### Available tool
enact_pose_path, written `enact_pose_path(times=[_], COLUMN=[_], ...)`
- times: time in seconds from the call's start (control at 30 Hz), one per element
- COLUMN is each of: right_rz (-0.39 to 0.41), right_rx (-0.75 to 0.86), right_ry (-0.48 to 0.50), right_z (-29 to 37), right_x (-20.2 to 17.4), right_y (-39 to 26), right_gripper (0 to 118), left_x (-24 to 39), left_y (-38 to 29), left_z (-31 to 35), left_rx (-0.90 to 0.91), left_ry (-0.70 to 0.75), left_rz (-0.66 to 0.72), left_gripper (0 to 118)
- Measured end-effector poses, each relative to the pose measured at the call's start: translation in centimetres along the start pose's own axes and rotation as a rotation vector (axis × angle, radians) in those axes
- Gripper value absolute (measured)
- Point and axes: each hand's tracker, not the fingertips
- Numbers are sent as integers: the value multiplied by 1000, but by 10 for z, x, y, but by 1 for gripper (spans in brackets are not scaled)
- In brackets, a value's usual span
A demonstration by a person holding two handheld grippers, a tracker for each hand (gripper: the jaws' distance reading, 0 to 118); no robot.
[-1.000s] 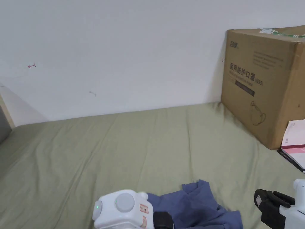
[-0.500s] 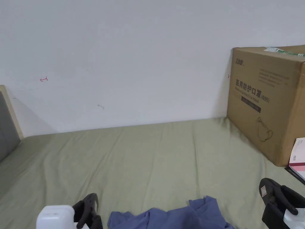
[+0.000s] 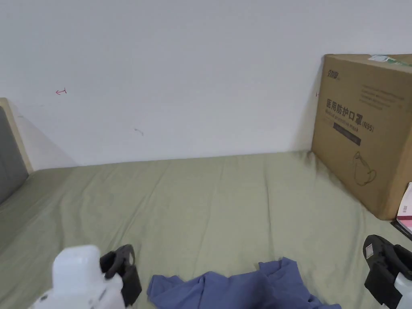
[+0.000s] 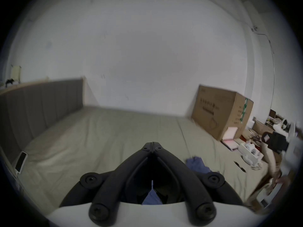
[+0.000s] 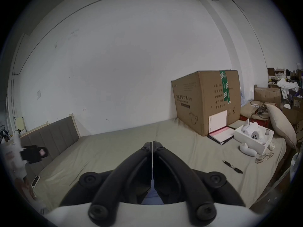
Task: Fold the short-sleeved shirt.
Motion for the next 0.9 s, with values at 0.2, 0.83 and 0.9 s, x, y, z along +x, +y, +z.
enact_pose_path(times=[0.2,0.83,0.9], right_rz=[32,6,12], right_rx=[-124,-367,-387], right_ry=[44,-29,-37], right_z=[-23,-76,-86], right_x=[6,50,55], right_y=[-12,-50,-55], right_gripper=[1,1,1], left_x=[-48,-23,-18], left_y=[0,-139,-123], left_z=[-183,-300,-284], left_rx=[-770,-905,-866], left_ry=[-128,56,39], left_rz=[200,-241,-225], left_gripper=[0,106,67])
